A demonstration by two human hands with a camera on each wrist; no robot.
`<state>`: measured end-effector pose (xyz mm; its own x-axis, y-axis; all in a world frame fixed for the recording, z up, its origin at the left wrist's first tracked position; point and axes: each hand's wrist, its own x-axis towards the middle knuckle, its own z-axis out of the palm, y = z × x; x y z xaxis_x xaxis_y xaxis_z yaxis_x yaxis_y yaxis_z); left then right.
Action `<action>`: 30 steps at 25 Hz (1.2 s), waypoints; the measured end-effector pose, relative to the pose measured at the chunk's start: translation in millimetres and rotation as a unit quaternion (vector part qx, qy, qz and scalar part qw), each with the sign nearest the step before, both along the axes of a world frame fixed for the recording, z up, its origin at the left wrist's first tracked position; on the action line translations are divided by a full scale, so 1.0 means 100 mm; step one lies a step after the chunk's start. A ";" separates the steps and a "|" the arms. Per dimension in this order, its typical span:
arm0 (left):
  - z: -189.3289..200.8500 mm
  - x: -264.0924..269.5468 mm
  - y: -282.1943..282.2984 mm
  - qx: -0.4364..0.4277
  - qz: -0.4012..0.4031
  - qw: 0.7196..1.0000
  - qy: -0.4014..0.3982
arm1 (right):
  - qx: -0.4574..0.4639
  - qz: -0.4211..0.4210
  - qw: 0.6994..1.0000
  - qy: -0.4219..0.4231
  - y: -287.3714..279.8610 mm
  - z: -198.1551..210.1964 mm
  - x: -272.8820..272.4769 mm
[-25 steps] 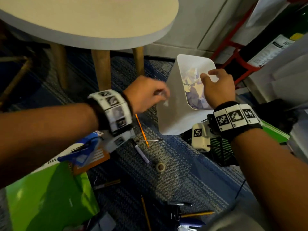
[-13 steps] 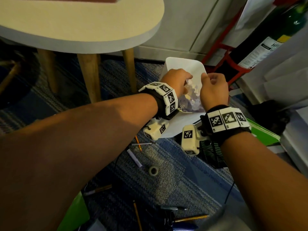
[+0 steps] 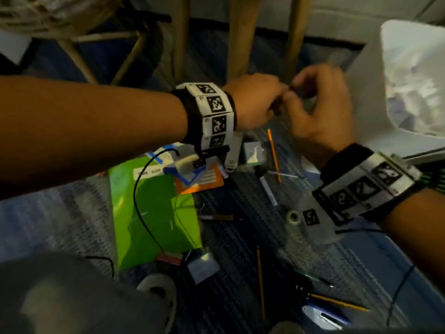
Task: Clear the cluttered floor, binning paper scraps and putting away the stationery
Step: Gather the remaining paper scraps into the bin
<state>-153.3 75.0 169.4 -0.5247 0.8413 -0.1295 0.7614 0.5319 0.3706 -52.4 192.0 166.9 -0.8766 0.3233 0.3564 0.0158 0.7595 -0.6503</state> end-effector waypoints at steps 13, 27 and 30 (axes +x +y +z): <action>-1.85 0.59 -2.42 -0.279 0.103 0.946 -0.132 | 0.125 0.323 0.796 -0.496 -1.48 -2.11 0.41; -2.22 0.90 -3.22 -0.250 0.109 0.947 -0.170 | 0.164 0.317 0.773 -0.524 -1.42 -2.13 0.43; -2.22 0.81 -3.25 -0.262 0.051 0.949 -0.167 | 0.084 0.312 0.784 -0.530 -1.39 -1.99 0.62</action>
<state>-72.6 -249.9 -53.0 -0.4559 0.5626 -0.6897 0.5832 0.7742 0.2459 9.4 52.8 -31.6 -0.6781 -0.2601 -0.6874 0.0705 0.9080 -0.4131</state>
